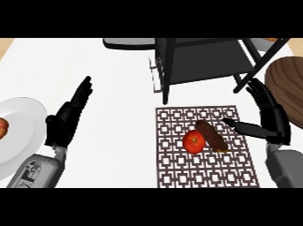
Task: Pick the tomato from the placemat and place it in the tiered shelf
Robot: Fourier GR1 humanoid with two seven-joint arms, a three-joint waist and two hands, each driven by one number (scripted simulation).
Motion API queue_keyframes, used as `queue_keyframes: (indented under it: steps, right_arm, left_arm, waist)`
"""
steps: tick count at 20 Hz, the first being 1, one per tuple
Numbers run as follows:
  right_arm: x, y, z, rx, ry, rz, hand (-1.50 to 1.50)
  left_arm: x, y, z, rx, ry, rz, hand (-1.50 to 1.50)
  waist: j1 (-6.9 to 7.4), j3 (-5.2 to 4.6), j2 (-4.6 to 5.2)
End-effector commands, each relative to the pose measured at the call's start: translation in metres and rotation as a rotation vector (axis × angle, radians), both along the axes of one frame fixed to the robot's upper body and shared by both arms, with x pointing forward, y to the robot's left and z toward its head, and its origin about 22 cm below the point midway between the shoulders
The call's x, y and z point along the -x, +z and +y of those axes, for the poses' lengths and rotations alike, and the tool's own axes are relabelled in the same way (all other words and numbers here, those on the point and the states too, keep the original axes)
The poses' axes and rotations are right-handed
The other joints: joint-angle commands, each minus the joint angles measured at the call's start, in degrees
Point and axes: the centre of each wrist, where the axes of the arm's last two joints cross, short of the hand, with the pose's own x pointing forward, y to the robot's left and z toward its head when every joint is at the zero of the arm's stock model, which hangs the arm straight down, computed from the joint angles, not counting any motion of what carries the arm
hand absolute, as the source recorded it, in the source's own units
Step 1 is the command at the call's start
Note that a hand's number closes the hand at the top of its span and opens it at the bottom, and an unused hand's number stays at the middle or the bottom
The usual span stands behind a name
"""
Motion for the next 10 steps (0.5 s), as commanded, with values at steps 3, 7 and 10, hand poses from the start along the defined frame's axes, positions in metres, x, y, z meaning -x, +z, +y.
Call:
queue_keyframes:
  steps: [3,7,10]
  right_arm:
    - [-0.020,0.037,-0.001,0.187,0.265,0.078,-1.50]
    - [-0.013,0.064,0.013,0.319,0.326,0.105,-1.50]
    - [-0.009,0.093,0.026,0.389,0.359,0.148,-1.50]
  left_arm:
    - [-0.003,-0.002,0.009,-0.005,-0.001,0.008,0.00]
    - [0.001,-0.015,-0.002,-0.014,0.009,0.011,0.00]
    - [0.001,-0.010,0.001,0.016,0.010,0.013,0.00]
  waist:
    - [0.09,-0.16,-0.30]
    - [-0.67,-0.18,-0.47]
    - [-0.78,-0.20,-0.55]
